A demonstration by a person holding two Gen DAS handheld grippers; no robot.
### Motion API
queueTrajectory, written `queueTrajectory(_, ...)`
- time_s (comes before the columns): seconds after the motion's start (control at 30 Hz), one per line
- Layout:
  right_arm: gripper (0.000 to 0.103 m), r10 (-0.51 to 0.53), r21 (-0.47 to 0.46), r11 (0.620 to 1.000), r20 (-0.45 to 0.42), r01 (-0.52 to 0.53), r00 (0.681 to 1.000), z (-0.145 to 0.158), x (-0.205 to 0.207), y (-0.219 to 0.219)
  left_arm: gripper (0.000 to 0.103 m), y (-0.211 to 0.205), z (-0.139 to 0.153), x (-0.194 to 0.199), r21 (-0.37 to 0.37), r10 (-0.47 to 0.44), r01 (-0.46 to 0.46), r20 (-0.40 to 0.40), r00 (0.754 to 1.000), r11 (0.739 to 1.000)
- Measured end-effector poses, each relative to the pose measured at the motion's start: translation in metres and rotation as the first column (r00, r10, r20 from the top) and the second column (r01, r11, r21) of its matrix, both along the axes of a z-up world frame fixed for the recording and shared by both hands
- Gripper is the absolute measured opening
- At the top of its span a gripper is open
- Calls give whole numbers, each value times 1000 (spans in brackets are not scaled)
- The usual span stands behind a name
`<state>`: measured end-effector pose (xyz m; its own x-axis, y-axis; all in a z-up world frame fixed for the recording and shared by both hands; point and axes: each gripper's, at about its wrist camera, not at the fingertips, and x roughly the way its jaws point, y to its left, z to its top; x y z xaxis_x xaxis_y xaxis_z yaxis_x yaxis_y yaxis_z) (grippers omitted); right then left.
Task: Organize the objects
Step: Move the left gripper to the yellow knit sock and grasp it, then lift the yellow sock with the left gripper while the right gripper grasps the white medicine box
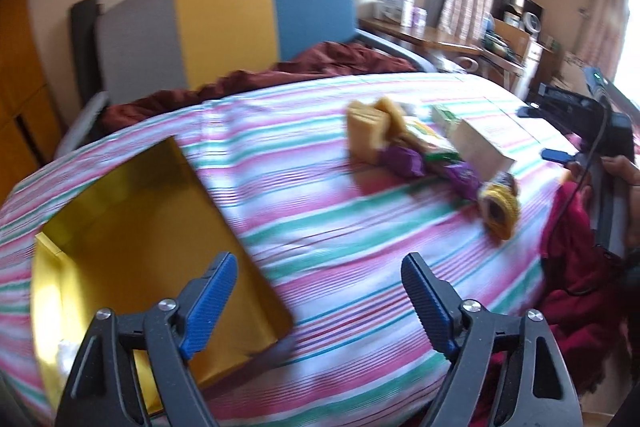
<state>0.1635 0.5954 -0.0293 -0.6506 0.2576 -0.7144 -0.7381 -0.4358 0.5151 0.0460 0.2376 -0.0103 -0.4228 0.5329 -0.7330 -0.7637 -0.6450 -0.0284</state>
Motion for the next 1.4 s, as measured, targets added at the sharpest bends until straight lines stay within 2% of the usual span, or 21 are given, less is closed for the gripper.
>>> queueTrajectory(0.1,87,4,-7,1000,-17,-4,1000,0,4,1,72,24,-2,5,9,-77,77,19,997,997)
queueTrajectory(0.23,87,-11,-9,1000,-51,10,999,2,10,4,69,67,-3,15,25,-205,205,26,978,978)
queueTrajectory(0.4,87,-8,-44,999,-72,5,997,-3,8,10,68,121,-9,36,4,-357,357,15,934,934)
queueTrajectory(0.53,87,-20,-56,998,-73,16,997,-5,10,13,67,163,-18,55,-28,-461,461,1,887,887)
queueTrajectory(0.6,87,-39,-53,998,-74,35,997,-5,13,15,64,176,-22,59,-43,-488,487,6,873,872)
queueTrajectory(0.73,87,-57,-86,995,-97,49,994,-8,17,21,63,204,-34,66,-65,-536,536,22,844,842)
queueTrajectory(0.8,87,-52,-102,994,-102,41,993,-11,17,22,63,215,-41,67,-85,-545,545,27,838,834)
queueTrajectory(0.93,87,-39,-106,994,-105,27,994,-12,15,22,61,232,-60,68,-106,-546,551,78,834,828)
queueTrajectory(1.0,87,-39,-110,993,-101,28,994,-13,15,23,47,235,-66,73,-129,-541,547,82,837,827)
queueTrajectory(1.03,87,-41,-113,993,-101,29,994,-13,15,23,45,233,-67,75,-129,-536,541,70,841,831)
queueTrajectory(1.1,87,-38,-117,993,-105,26,994,-14,15,24,37,226,-65,74,-108,-521,523,55,852,845)
queueTrajectory(1.23,87,-20,-115,993,-92,10,996,-14,10,22,36,188,-53,66,-63,-463,466,61,884,882)
queueTrajectory(1.4,87,20,-109,994,-52,-26,998,-16,1,18,36,120,-56,46,-78,-338,341,51,940,937)
